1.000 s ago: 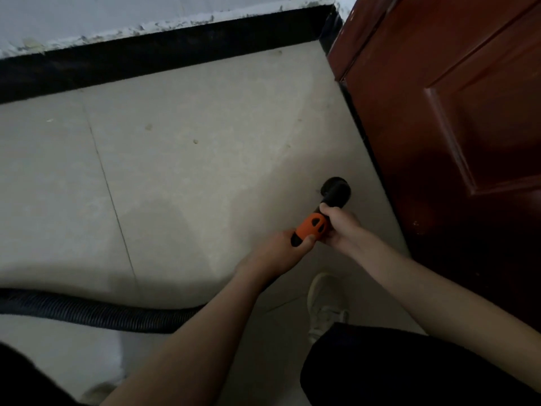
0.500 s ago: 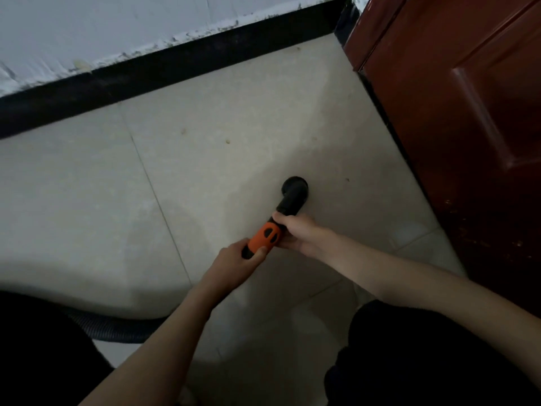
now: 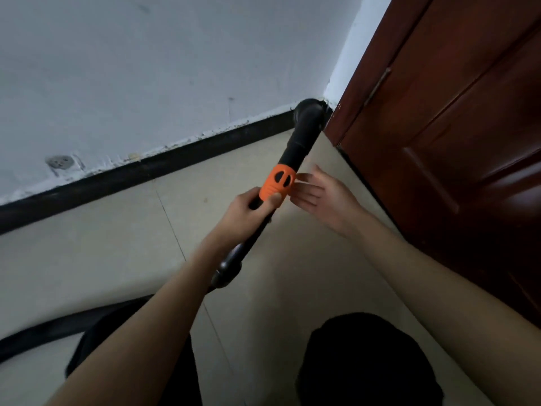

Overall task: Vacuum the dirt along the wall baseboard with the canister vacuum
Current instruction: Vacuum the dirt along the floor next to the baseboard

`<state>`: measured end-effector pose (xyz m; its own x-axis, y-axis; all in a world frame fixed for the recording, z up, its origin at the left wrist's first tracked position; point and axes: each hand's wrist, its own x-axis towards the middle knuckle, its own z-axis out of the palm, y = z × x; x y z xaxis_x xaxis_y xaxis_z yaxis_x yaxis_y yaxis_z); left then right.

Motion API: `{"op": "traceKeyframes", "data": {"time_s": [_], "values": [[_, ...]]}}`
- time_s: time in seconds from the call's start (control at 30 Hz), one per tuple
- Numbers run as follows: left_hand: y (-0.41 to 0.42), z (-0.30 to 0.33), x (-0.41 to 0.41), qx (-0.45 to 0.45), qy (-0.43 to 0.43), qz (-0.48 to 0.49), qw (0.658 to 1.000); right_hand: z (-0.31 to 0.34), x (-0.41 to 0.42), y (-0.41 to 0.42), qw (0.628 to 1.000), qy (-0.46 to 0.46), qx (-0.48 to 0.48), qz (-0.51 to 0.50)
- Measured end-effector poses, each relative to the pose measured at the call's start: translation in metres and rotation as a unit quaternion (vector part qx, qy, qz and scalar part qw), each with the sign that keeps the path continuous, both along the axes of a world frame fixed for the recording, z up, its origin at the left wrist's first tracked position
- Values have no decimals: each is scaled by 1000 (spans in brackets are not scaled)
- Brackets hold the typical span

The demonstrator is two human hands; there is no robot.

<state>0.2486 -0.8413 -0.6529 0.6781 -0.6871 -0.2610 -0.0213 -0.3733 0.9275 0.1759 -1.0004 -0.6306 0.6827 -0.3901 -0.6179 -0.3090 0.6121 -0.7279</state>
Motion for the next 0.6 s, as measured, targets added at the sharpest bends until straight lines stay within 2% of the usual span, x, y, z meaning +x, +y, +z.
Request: {"op": "traceKeyframes", "data": {"time_s": [0.1, 0.2, 0.3, 0.37, 0.43, 0.6], "values": [[-10, 45, 24, -72, 23, 58, 995, 16, 6, 7, 999, 4, -23, 34], [-19, 96, 43, -117, 46, 118, 985, 40, 12, 22, 985, -9, -38, 168], [-28, 160, 62, -126, 47, 140, 981, 87, 24, 32, 960, -67, -48, 268], [-33, 208, 74, -133, 46, 144, 979, 124, 35, 36, 939, -78, -122, 313], [-35, 257, 84, -150, 52, 154, 975, 163, 47, 42, 918, -69, -202, 335], [-21, 372, 107, -160, 27, 198, 967, 267, 76, 62, 918, -123, -219, 306]]}}
